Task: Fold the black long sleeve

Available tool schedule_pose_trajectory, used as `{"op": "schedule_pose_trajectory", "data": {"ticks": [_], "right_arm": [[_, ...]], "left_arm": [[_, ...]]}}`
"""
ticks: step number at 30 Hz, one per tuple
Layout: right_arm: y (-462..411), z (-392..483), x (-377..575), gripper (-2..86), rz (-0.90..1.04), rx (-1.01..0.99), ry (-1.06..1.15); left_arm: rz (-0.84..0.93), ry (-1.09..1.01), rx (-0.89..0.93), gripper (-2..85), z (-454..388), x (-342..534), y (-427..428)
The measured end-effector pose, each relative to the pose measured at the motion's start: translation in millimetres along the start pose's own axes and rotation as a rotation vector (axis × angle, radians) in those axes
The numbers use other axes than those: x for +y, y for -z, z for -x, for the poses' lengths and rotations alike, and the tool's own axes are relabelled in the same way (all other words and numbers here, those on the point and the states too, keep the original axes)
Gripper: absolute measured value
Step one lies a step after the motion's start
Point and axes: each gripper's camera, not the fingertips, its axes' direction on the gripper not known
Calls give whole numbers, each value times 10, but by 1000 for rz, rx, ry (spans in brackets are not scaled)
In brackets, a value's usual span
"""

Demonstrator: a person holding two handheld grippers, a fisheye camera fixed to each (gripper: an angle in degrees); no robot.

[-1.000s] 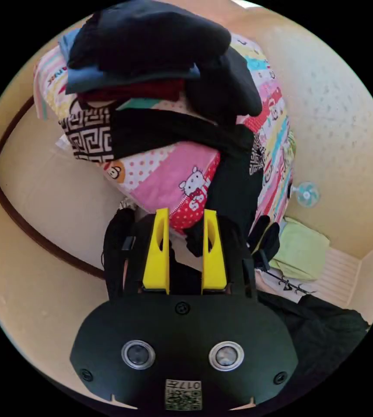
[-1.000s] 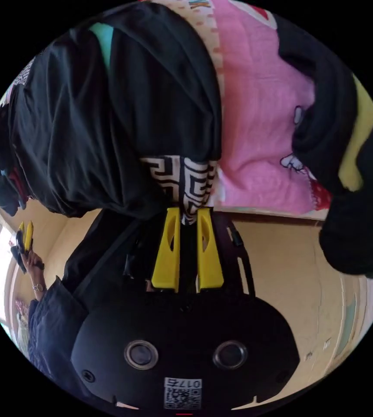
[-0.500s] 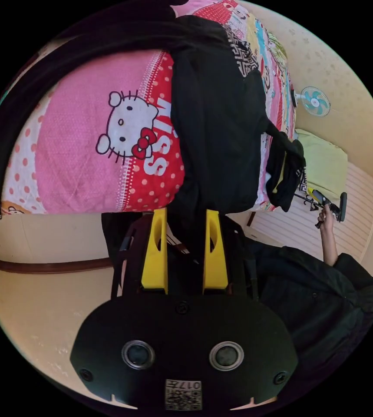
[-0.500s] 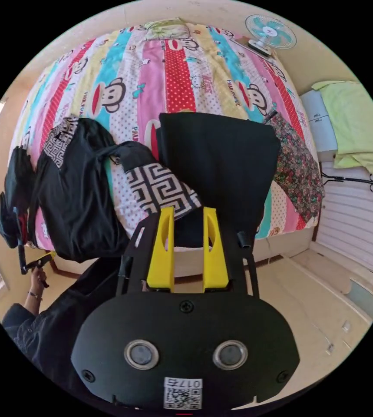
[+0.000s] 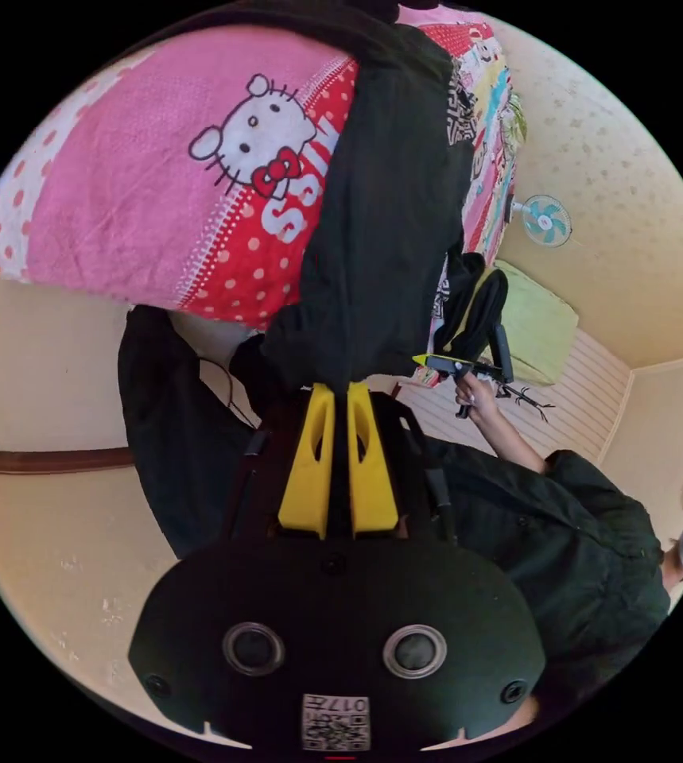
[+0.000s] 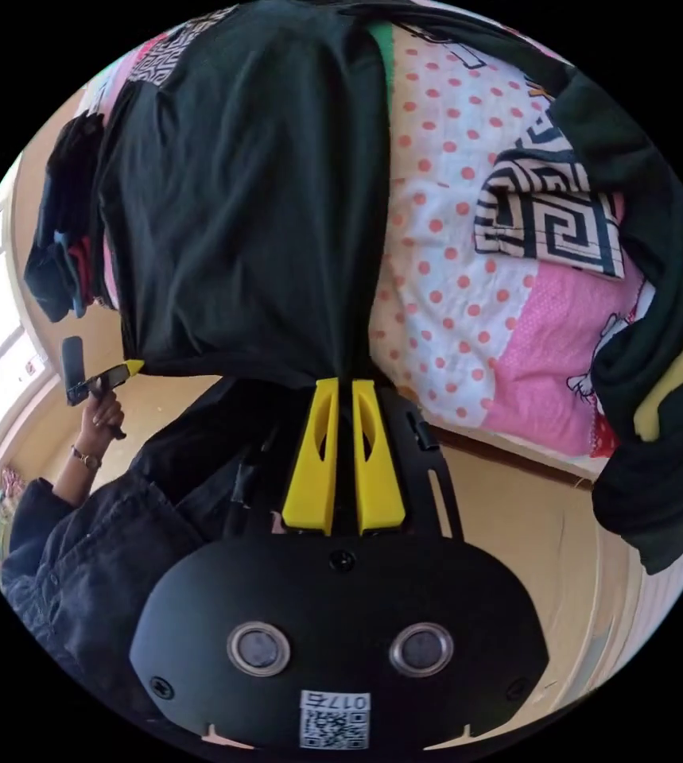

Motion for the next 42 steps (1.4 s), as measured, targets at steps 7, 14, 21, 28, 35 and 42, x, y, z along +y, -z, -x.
{"op": "schedule_pose_trajectory", "data": {"ticks": [7, 14, 21, 28, 35, 42], "right_arm": [[-54, -219, 755, 41, 79, -95, 24], [314, -469, 932, 78, -46, -132, -36], [1312, -539, 745, 117, -399, -9, -91], [1197, -446, 383, 60, -165, 315, 44], [2930, -671, 1621, 35, -243, -149, 284], [4321, -2223, 2844, 29, -342, -737, 388]], "left_arm": [[-104, 252, 78, 14, 418, 503, 0], [-270, 423, -18, 62, 443, 786, -256], [-362, 328, -53, 65, 102, 1128, -316], [-498, 331, -11, 58, -20, 1643, -388], [-592, 389, 145, 52, 287, 1983, -628], [-642, 277, 390, 52, 397, 1904, -1028]]}}
